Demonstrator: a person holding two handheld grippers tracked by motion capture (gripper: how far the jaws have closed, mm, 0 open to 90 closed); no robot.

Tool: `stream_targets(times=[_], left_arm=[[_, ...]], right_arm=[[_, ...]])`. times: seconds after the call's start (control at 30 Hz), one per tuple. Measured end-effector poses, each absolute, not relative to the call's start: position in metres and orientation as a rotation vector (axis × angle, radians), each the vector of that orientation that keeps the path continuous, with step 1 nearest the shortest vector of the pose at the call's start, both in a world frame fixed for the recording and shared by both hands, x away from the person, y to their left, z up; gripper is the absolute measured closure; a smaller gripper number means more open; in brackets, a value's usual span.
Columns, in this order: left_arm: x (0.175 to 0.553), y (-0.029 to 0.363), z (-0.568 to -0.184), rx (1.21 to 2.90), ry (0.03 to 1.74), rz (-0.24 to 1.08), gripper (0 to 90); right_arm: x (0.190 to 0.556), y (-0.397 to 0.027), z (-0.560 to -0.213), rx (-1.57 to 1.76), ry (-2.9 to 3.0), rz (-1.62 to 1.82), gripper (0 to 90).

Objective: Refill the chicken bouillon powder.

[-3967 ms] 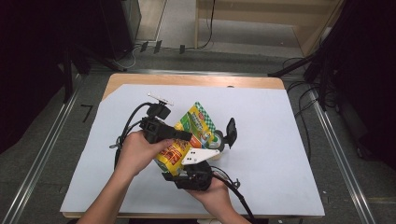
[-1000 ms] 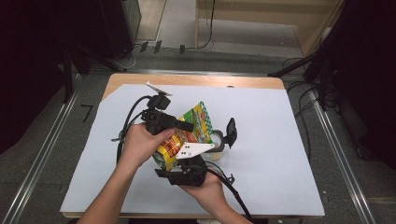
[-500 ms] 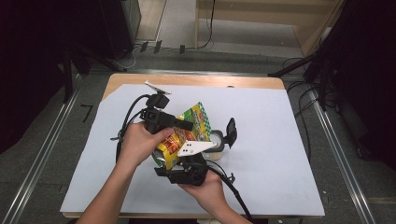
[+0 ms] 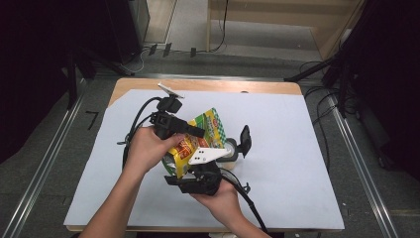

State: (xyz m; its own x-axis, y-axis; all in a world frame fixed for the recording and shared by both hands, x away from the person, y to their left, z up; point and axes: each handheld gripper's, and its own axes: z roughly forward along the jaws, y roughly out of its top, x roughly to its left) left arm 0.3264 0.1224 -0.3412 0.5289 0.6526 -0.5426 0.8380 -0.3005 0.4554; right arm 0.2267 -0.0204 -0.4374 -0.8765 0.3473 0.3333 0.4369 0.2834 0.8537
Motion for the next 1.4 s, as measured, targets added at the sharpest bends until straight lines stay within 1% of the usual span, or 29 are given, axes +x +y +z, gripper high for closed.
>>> stream_targets(times=[0.1,0.23,0.5,0.83,1.4], left_arm=[[0.3265,0.1206,-0.3385,2.081,1.190,-0.299,80.4],[0.3280,0.1239,-0.3431,2.060,1.194,-0.319,81.4],[0.3294,0.1256,-0.3458,2.028,1.186,-0.335,80.3],[0.3266,0.1254,-0.3434,2.002,1.188,-0.317,78.6],[0.3280,0.1255,-0.3446,1.991,1.168,-0.329,76.2]], right_arm=[[0.2284,-0.0201,-0.4366,-0.747,-2.456,-1.678,61.3],[0.2287,-0.0179,-0.4377,-0.736,-2.499,-1.655,60.9],[0.2289,-0.0185,-0.4396,-0.723,-2.520,-1.663,60.8],[0.2292,-0.0185,-0.4390,-0.704,-2.508,-1.684,60.8],[0.2282,-0.0185,-0.4373,-0.709,-2.502,-1.689,60.8]])
